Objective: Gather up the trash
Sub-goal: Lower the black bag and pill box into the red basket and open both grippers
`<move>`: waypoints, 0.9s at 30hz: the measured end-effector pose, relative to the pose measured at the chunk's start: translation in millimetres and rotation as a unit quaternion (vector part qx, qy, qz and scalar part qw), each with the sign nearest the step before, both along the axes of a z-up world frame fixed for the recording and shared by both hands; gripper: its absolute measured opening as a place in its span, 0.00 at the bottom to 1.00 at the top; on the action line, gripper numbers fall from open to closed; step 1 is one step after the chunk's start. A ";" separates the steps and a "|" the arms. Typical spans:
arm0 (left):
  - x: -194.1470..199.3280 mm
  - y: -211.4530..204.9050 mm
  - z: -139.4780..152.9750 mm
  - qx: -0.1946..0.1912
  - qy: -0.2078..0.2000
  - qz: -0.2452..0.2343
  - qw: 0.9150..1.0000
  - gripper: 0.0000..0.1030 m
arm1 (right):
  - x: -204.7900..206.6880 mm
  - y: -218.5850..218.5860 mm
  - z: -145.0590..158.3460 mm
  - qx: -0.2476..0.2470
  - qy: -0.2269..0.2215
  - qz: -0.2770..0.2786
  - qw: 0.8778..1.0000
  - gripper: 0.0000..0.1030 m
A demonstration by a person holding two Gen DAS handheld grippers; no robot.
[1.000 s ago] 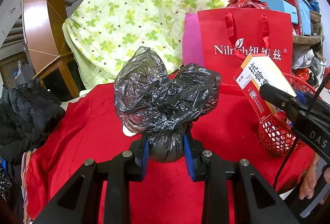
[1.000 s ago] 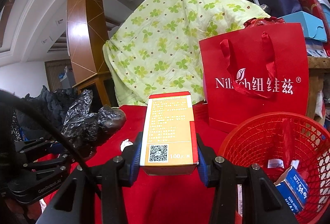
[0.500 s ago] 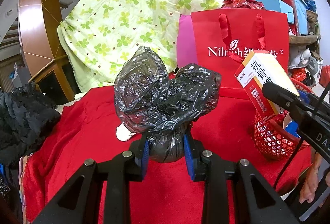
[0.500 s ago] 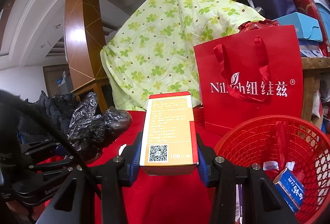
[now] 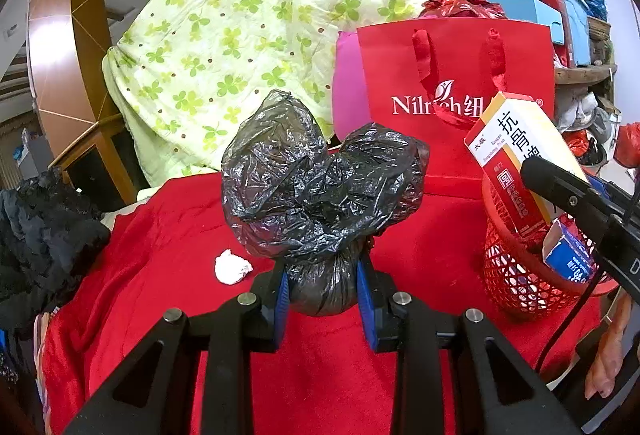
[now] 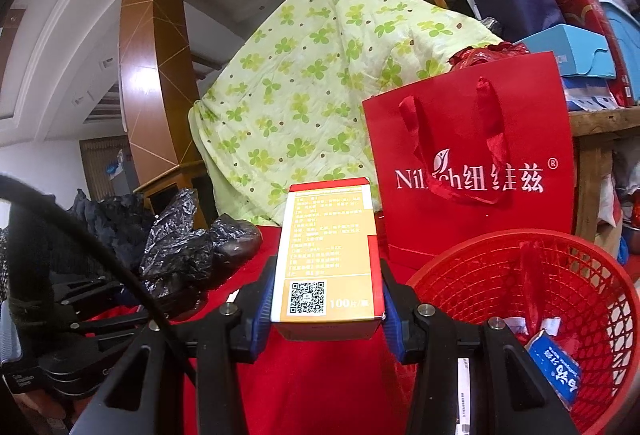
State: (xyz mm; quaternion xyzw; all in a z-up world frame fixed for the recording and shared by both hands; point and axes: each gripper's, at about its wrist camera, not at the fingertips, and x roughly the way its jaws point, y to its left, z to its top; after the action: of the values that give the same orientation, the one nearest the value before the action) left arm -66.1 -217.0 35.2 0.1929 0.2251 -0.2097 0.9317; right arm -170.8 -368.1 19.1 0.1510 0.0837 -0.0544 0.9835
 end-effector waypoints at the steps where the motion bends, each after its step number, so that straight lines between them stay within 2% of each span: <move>1: -0.6 -2.0 0.6 0.000 -0.001 -0.002 1.000 0.31 | -0.9 -1.4 0.4 0.001 -0.001 -0.002 1.000 0.47; 27: -15.0 -54.2 7.3 0.013 -0.006 -0.070 0.997 0.31 | -43.7 -59.6 -4.1 0.038 -0.015 -0.068 0.997 0.47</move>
State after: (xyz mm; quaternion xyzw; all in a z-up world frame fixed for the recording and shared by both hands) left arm -81.1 -271.2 42.4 0.2209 0.2085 -0.2701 0.9137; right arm -214.5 -427.7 15.0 0.1948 0.0610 -0.1155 0.9721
